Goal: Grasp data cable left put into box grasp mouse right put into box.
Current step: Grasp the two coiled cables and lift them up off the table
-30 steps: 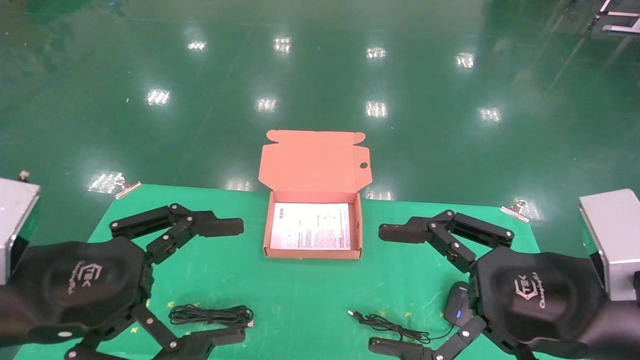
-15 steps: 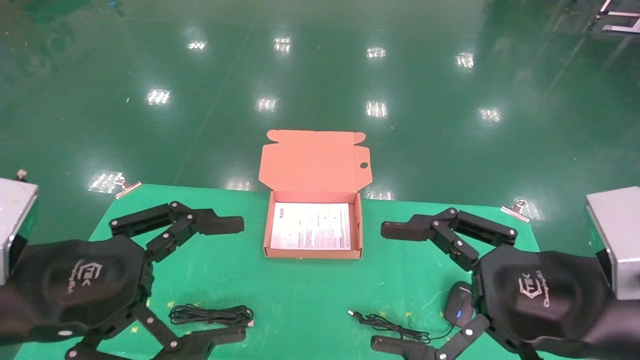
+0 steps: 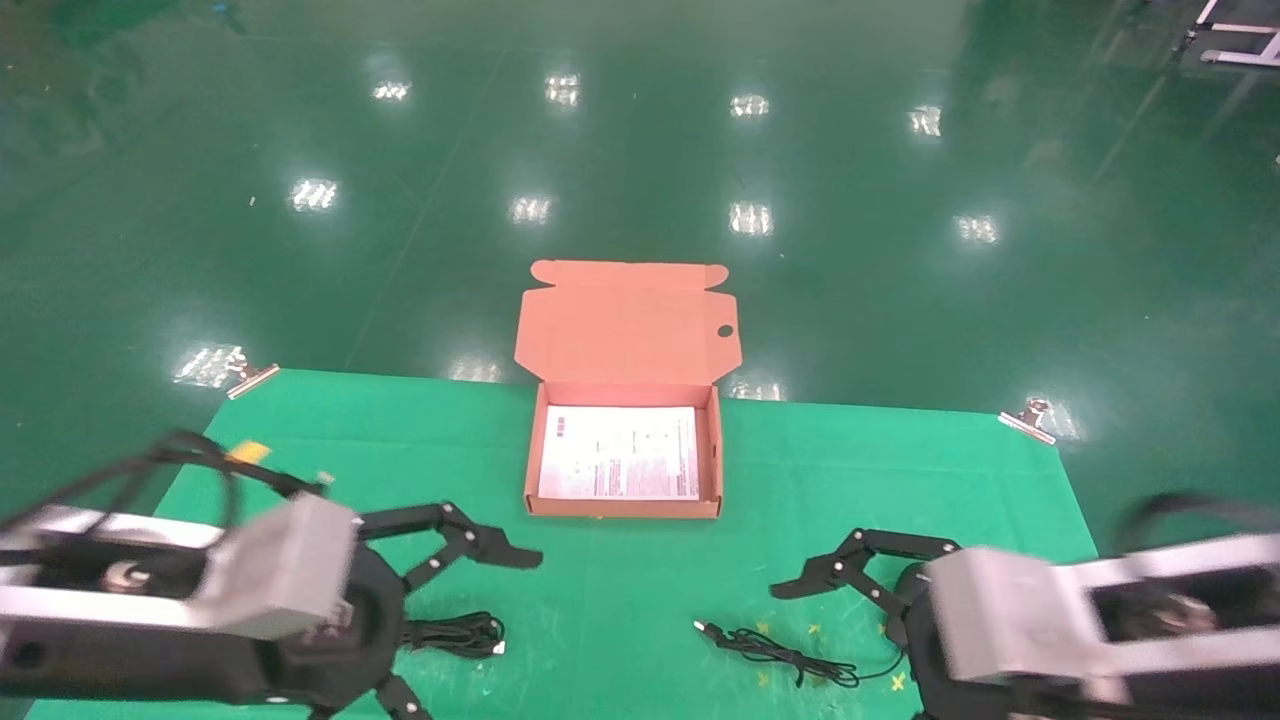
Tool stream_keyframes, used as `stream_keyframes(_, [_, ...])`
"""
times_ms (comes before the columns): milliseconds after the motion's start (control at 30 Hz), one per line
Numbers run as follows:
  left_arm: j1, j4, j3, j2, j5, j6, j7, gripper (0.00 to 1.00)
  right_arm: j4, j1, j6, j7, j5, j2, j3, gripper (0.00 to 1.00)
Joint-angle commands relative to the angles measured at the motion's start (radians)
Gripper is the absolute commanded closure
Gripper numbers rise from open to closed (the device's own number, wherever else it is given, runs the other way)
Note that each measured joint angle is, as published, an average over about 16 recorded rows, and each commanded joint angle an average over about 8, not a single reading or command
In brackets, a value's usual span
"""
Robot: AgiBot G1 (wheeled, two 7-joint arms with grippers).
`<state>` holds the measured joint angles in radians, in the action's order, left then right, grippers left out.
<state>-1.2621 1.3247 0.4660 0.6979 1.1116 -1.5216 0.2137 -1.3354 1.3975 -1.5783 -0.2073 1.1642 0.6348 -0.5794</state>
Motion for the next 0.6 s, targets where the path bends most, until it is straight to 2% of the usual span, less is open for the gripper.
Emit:
stream_keyframes(33, [-0.027, 0.003, 0.025, 0.013, 0.052, -0.009, 0.001, 0.00, -0.008, 0.070, -0.013, 0.007, 0.083, 0.016, -0.063, 0.00])
stream_keyframes(167, [-0.070, 0.002, 0.091, 0.046, 0.173, -0.021, -0.003, 0.00, -0.009, 0.205, -0.015, 0.044, 0.225, 0.070, -0.257, 0.00])
stream_keyframes(333, [-0.129, -0.006, 0.180, 0.094, 0.331, -0.029, -0.003, 0.00, -0.006, 0.324, -0.006, 0.057, 0.354, 0.130, -0.469, 0.00])
stream_keyframes(467, [-0.161, -0.018, 0.245, 0.130, 0.459, -0.018, -0.002, 0.00, -0.006, 0.361, 0.019, 0.047, 0.422, 0.162, -0.566, 0.00])
stream_keyframes(600, [-0.166, -0.042, 0.290, 0.159, 0.570, 0.013, 0.009, 0.00, -0.008, 0.349, 0.067, 0.028, 0.474, 0.176, -0.606, 0.00])
